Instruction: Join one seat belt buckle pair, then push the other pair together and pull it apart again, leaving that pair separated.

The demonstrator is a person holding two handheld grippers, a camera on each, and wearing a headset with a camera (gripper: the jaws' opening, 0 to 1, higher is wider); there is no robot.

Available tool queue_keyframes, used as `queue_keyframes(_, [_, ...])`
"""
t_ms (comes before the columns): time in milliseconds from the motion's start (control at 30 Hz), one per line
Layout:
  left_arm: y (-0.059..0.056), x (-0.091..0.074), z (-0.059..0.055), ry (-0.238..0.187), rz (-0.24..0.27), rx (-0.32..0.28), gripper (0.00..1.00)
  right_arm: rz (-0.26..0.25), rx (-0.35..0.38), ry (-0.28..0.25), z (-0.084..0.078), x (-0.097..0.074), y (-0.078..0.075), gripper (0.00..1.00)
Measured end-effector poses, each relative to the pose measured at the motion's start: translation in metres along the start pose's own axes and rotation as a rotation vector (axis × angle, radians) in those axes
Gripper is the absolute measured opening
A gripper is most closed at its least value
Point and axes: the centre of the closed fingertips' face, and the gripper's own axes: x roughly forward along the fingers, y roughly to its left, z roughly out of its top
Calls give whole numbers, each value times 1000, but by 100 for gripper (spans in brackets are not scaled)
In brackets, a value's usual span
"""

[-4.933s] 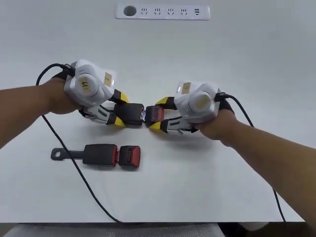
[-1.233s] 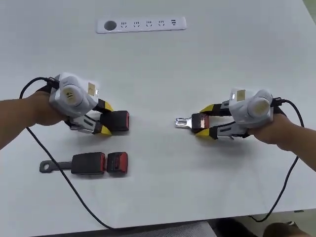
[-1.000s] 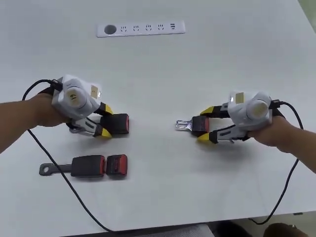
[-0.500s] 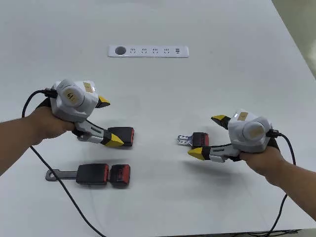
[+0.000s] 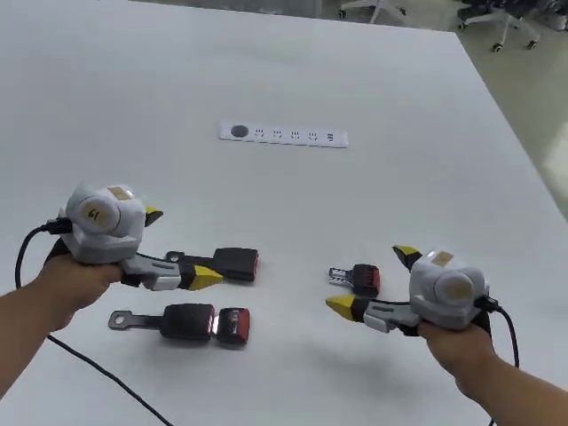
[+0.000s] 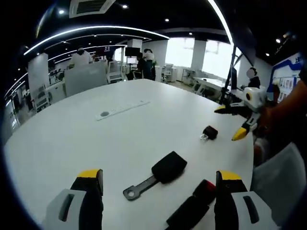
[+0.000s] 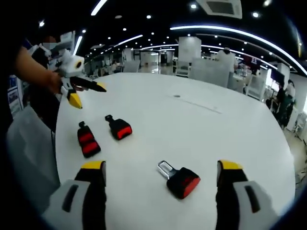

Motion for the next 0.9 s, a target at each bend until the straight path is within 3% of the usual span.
queue_keyframes(200, [-9,-32,-27,-20,-20,-40,100,0,-12,14,-9,-13,25,99])
queue_keyframes(367, [-15,-52,-50,-6,-45,-30,100,3,-50,30,-17,-26,39,100])
queue_keyframes(467, [-17,-61,-53,-12,-50,-12,100,-3,-51,30,-18,-34,41,100])
queue_keyframes(533, [-19,-67,-56,8,-72,89,100,-8,-63,33,-20,-38,43,100])
queue_keyframes(700, [-16,-78,-51,-13,-74,83,100,-19,-81,36,-20,-46,42,100])
queue_keyframes(900, [-15,-84,-53,-12,-73,99,100,-37,-81,42,-20,-52,41,100])
